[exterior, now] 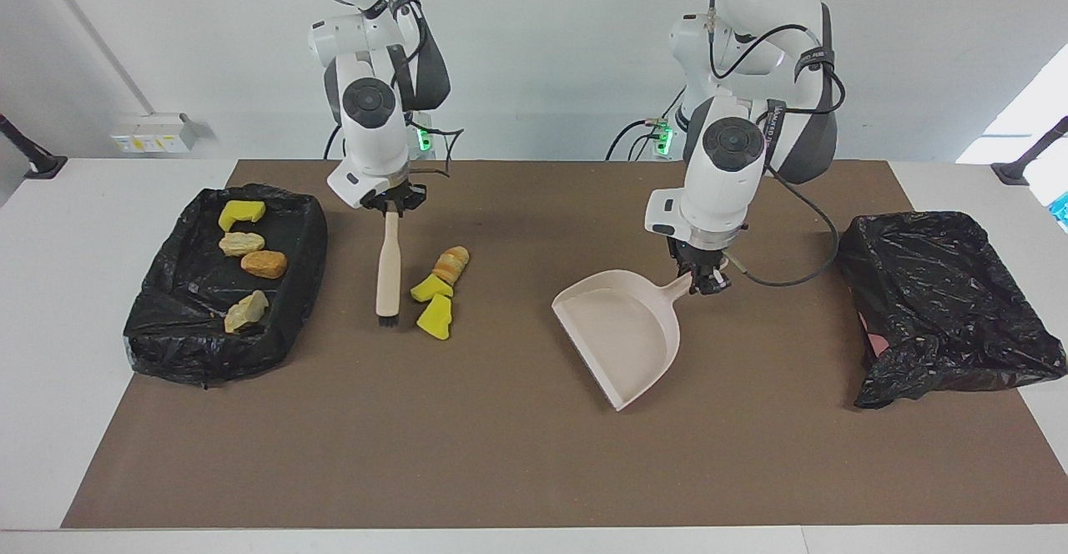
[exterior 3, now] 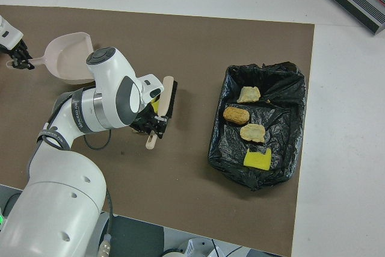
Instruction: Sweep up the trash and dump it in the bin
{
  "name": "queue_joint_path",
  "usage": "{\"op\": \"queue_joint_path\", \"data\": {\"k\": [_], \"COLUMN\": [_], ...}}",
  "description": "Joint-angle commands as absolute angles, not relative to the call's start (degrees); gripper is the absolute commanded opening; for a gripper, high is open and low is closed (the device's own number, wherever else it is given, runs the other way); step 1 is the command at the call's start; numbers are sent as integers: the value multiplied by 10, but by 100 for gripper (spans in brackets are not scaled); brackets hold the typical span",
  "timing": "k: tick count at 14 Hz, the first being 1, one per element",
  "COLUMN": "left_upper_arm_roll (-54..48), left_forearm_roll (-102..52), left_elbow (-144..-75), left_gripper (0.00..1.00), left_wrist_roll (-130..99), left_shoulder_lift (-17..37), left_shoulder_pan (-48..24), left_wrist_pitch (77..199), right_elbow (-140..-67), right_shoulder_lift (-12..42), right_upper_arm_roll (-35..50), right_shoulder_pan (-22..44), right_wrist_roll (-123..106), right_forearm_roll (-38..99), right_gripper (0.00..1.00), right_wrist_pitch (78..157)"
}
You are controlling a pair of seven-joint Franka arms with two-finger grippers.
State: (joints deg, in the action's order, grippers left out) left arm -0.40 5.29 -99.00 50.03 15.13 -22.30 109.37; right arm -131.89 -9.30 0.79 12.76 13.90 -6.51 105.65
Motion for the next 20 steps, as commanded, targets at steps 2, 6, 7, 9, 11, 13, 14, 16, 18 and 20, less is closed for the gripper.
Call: {"op": "queue_joint_path", "data": {"k": [2,6,7,9,11,13,14,16,18,20], "left_upper_arm_roll": [-7,-7,-7,-7,-8,-8,-8,-8,-9,-10], "left_forearm_roll": [62,68,70,72,92,96,99,102,104,104], "left_elbow": [-1080,-1150,-1151,-1164,-1178,-1183,-1192,-1197,-1200,-1206], "left_gripper": [0,0,0,0,0,0,0,0,0,0], "left_wrist_roll": [572,570,567,552,527,499,487,483,483,483], "left_shoulder_lift": [101,70,71,73,69,76,76,73,72,69], "left_shoulder_pan": [-227,-268,-278,-302,-310,-332,-333,-334,-335,-335], "left_wrist_pitch": [1171,1223,1225,1233,1255,1264,1278,1283,1284,1293], "right_elbow": [-1434,-1477,-1477,-1477,-1471,-1445,-1426,-1399,-1383,-1344], "right_shoulder_lift": [-183,-176,-170,-157,-125,-94,-84,-73,-68,-52], "right_upper_arm_roll": [12,12,12,12,13,13,13,13,13,13], "right_shoulder_pan": [107,119,136,156,192,234,255,298,316,337], "right_wrist_roll": [156,160,160,158,159,157,157,154,152,161], "right_forearm_roll": [-83,-20,-7,35,83,125,147,214,306,346], "right_gripper": [0,0,0,0,0,0,0,0,0,0], "right_wrist_pitch": [1081,1139,1141,1165,1200,1230,1230,1235,1238,1236]}}
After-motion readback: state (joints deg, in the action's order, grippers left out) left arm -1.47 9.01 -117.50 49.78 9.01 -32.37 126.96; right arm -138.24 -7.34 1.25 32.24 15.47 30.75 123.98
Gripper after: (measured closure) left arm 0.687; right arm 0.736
